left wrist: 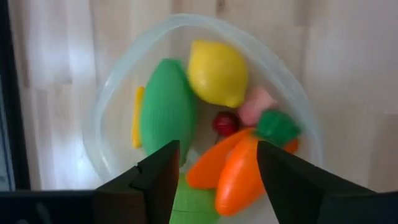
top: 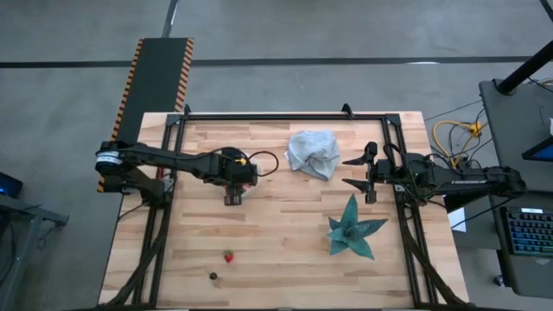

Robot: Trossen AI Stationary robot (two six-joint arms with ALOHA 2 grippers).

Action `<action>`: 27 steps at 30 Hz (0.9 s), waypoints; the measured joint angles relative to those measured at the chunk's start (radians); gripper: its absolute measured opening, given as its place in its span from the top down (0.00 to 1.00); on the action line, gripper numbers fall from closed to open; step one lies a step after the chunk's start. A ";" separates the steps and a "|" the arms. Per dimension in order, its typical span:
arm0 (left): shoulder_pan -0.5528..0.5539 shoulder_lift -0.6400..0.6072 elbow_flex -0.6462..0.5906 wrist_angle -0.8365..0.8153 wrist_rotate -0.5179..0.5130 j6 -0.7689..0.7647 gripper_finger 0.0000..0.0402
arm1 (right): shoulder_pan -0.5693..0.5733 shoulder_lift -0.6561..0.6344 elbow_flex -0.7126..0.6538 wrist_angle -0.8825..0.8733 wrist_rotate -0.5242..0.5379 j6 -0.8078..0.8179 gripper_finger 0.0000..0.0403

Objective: Pick and placing Produce into tupperware
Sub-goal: Put the red strawberry into the transparent container

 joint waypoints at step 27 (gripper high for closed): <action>-0.496 0.056 0.165 -0.257 0.240 -0.064 0.51 | 0.000 0.000 0.000 0.007 0.000 0.003 0.40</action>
